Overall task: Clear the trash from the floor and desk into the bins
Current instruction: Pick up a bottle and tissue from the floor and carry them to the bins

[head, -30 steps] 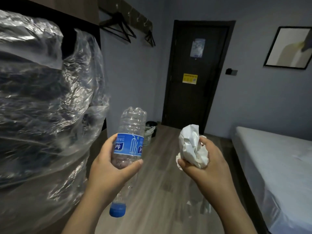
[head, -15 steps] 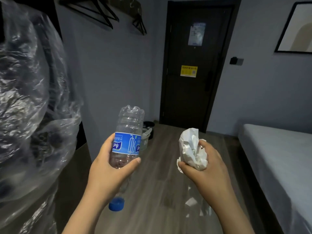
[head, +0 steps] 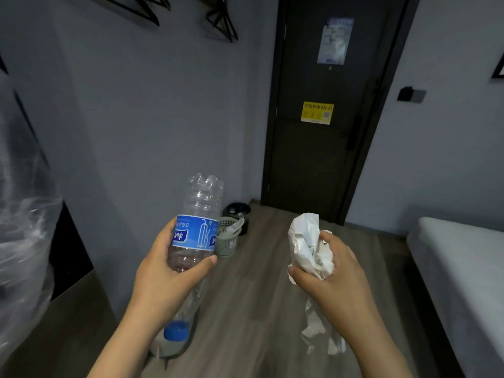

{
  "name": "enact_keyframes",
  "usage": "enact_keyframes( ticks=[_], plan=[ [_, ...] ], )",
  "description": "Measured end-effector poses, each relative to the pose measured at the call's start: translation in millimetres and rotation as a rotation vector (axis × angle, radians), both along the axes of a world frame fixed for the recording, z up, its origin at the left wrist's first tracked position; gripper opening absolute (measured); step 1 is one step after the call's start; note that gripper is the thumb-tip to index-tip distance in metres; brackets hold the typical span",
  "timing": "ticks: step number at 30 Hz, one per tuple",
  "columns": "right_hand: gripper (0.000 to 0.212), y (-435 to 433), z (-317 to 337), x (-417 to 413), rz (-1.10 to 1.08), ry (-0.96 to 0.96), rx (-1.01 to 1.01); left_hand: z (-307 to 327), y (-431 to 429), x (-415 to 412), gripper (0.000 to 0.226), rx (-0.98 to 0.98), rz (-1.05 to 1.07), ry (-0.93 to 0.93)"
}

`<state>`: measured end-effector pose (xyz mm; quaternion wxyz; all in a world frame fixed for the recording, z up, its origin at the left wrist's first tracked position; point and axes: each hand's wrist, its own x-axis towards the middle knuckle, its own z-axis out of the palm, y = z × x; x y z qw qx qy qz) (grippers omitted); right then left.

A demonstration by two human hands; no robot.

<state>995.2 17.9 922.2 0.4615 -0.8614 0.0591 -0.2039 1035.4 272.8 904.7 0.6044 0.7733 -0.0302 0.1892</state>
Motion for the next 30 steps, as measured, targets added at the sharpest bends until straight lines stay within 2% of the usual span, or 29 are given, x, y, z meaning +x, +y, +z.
enact_keyframes(
  ticks=[5, 11, 14, 17, 23, 30],
  plan=[
    [0.070, -8.4, -11.5, 109.9, 0.002, 0.018, -0.046, -18.2, -9.1, 106.1, 0.077, -0.041, 0.015, 0.017],
    [0.060, -6.1, -6.0, 246.9, 0.046, 0.052, -0.080, -11.5, -4.4, 243.9, 0.077, -0.037, -0.051, 0.042],
    [0.063, -7.1, -12.4, 305.2, 0.069, 0.101, -0.078, -16.7, -2.6, 299.7, 0.076, -0.029, -0.069, 0.053],
    [0.052, -7.4, -20.4, 354.6, 0.097, 0.116, -0.062, -24.8, -1.0, 346.4, 0.074, -0.034, -0.048, 0.088],
    [0.048, -11.1, -41.1, 484.2, 0.172, 0.137, -0.098, -43.3, 3.9, 460.8, 0.076, 0.023, -0.004, 0.104],
    [0.065, -24.5, -58.5, 652.9, 0.257, 0.215, -0.078, -51.9, -18.9, 597.9, 0.073, 0.109, 0.002, 0.193]
  ],
)
